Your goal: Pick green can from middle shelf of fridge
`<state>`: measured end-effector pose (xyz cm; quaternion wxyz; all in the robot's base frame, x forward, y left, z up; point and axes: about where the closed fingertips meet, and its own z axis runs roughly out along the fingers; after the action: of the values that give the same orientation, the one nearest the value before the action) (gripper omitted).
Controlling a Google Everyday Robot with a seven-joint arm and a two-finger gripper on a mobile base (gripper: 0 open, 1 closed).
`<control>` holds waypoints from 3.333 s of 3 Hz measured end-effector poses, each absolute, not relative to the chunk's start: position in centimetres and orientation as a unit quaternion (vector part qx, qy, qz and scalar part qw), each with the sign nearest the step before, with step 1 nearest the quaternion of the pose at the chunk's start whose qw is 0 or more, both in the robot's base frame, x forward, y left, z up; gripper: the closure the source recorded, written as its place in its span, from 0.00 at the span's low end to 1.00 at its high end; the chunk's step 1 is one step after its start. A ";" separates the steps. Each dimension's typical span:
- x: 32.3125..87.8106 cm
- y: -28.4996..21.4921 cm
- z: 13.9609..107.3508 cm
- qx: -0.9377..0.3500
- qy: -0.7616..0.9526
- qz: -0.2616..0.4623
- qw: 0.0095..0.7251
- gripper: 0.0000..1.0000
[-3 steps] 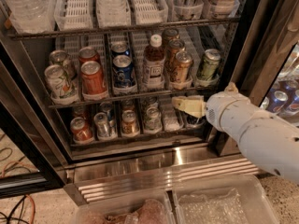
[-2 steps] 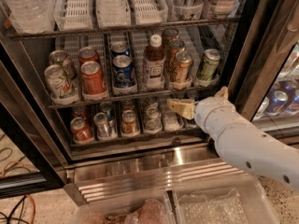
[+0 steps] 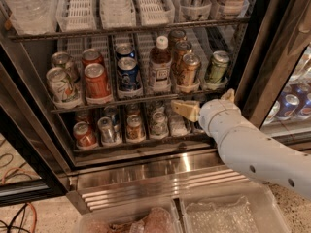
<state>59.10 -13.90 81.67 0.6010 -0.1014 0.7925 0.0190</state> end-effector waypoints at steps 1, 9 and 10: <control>59.8 -13.0 82.4 -0.104 0.778 0.013 0.619 0.00; 64.7 -18.6 83.5 -0.023 0.747 -0.093 0.658 0.27; 65.3 -18.8 83.7 -0.014 0.744 -0.093 0.662 0.34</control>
Offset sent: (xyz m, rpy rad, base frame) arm 0.0165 0.0134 0.0184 -0.0728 -0.1378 -0.0451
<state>65.30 -18.76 83.67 0.6618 -0.0138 0.7437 -0.0935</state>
